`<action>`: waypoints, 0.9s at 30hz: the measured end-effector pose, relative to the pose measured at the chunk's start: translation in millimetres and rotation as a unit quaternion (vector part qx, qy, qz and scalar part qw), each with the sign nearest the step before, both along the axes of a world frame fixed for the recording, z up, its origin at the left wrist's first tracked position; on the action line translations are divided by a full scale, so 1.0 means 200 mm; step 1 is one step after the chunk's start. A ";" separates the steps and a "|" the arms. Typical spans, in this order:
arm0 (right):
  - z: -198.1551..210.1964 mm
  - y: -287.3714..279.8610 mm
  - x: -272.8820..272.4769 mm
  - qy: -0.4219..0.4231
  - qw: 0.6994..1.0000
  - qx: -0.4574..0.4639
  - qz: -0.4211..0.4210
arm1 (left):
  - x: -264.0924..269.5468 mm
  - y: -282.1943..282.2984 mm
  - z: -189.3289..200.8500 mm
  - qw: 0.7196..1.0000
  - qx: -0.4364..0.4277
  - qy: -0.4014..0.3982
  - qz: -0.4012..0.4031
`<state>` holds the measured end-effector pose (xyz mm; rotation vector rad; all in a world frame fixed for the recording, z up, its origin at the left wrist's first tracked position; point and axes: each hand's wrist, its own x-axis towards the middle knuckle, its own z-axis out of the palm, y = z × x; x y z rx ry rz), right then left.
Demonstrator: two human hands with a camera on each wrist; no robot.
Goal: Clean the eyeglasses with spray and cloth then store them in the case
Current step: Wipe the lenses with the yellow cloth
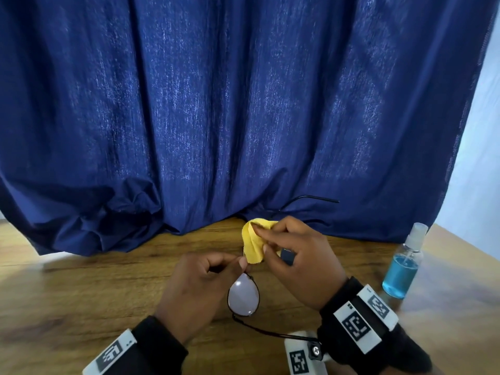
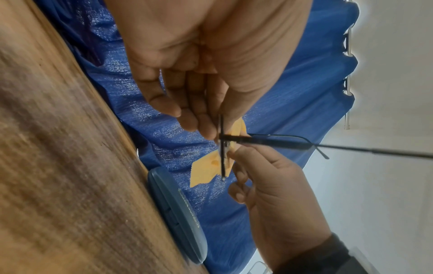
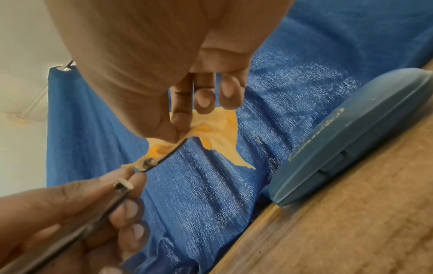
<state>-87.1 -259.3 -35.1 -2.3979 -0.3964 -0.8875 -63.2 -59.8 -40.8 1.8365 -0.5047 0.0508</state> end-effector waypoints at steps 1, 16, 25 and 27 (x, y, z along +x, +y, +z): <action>0.00 0.00 0.00 -0.005 1.000 -0.006 -0.007 | 0.00 0.00 0.00 1.000 -0.001 0.002 0.003; 0.00 0.00 0.00 -0.027 0.999 -0.011 -0.035 | 0.00 0.02 0.02 1.000 -0.019 -0.016 -0.012; 0.00 0.00 0.01 -0.045 0.997 0.031 -0.052 | -0.01 0.01 0.02 0.999 0.017 -0.029 -0.027; 0.00 0.02 0.00 -0.032 0.999 0.024 0.004 | -0.01 0.01 0.01 0.999 0.024 -0.031 -0.028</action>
